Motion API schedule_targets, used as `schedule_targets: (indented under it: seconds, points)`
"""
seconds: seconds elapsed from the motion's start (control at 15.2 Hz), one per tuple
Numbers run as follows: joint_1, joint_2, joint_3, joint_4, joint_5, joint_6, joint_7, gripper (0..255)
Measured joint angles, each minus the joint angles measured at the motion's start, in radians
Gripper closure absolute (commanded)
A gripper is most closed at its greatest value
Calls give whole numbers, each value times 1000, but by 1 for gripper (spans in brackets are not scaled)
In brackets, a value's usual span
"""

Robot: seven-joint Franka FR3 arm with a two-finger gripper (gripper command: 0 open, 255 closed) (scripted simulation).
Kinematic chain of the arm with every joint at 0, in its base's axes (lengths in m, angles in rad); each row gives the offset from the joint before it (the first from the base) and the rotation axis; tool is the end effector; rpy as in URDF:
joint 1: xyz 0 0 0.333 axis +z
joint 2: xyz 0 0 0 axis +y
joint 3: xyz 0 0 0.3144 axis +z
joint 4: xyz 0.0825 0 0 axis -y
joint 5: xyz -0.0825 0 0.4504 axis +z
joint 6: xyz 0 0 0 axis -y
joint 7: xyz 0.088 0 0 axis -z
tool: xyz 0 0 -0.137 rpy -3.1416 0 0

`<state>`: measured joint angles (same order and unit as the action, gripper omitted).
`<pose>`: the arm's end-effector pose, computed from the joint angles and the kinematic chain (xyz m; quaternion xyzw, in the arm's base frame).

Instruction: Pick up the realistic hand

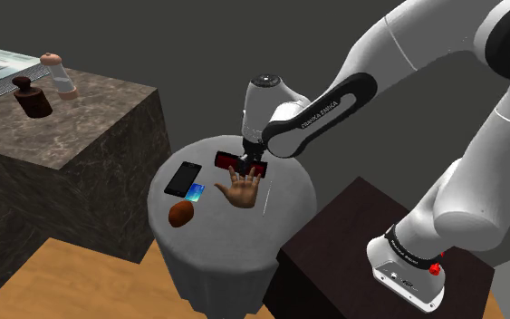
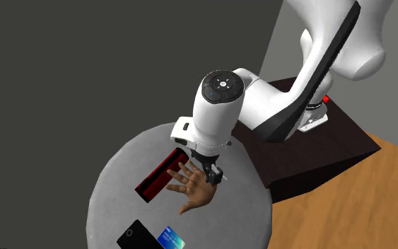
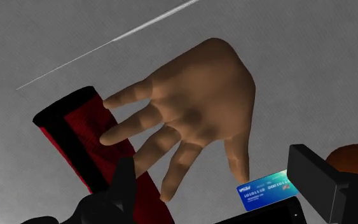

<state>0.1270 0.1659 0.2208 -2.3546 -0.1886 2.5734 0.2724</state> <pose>0.5234 0.1940 0.1813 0.9925 0.1134 0.0389 0.0242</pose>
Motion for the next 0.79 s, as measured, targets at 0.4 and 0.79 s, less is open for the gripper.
schedule_targets:
  seconds: [0.4,0.79]
  points:
    - [63,238,-35,158,-113,90,82,0]
    - [132,423,-72,303,-174,140,133,0]
